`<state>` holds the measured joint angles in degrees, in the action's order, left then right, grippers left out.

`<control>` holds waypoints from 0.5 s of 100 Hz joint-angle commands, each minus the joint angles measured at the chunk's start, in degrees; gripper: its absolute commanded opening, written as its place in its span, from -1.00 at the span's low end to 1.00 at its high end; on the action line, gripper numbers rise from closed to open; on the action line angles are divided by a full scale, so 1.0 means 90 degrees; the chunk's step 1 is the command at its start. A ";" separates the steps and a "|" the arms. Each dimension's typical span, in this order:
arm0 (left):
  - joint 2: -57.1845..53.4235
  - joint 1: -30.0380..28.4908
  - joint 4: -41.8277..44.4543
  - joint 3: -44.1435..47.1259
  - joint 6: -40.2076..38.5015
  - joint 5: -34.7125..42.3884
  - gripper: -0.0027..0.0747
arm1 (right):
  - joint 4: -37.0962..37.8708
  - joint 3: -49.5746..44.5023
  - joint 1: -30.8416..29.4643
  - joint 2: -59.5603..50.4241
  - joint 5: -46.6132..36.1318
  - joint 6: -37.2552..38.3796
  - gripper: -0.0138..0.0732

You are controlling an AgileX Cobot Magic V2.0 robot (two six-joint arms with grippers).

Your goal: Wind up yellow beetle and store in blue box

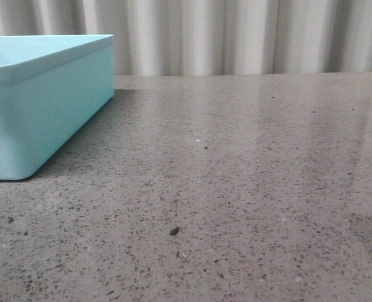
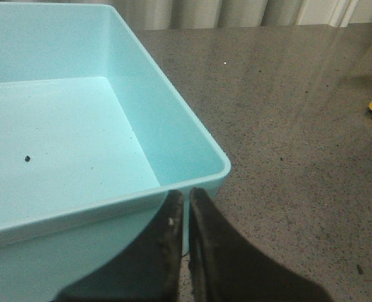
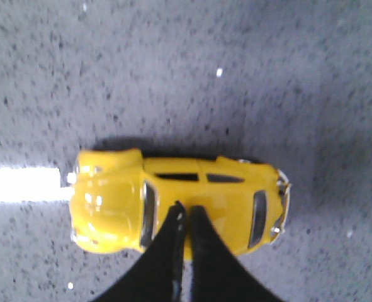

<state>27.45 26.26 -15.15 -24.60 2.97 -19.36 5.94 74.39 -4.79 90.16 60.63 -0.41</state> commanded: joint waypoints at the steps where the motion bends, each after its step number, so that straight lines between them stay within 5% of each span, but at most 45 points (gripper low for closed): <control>1: 0.0065 0.0058 -0.0054 -0.0213 -0.0027 0.0517 -0.99 | 0.0031 0.0138 0.0159 -0.0591 -0.0466 -0.0013 -0.82; 50: 0.0065 0.0058 -0.0054 -0.0213 -0.0027 0.0571 -0.99 | -0.0018 0.0114 0.1955 -0.2317 -0.1466 -0.0013 -0.81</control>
<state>27.45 26.26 -15.15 -24.60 2.97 -18.51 5.12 74.04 10.67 72.21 52.00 0.00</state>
